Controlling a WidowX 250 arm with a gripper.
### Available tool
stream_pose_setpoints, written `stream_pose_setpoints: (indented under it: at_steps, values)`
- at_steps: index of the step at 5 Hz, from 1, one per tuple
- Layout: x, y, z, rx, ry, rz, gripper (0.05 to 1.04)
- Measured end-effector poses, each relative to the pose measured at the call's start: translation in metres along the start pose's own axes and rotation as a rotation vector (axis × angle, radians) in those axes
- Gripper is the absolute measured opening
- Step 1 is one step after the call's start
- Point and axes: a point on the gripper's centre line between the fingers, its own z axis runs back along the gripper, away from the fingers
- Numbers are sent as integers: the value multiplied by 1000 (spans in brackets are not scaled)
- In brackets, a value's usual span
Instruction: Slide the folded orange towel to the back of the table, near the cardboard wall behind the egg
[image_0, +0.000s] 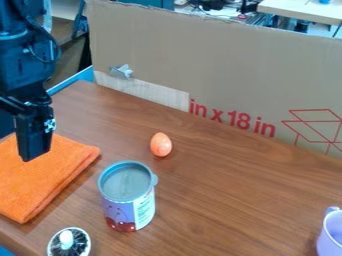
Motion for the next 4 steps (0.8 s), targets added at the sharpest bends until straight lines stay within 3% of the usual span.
stream_pose_setpoints:
  at_steps: [1, 2, 3, 4]
  values:
    - [0, 0, -3, -6, 12, -2, 1001]
    - [10, 35, -1, -22, -22, 47, 1001]
    - [23, 56, -10, 28, -66, 55, 1001]
    - [23, 76, -28, 32, -28, 77, 1001]
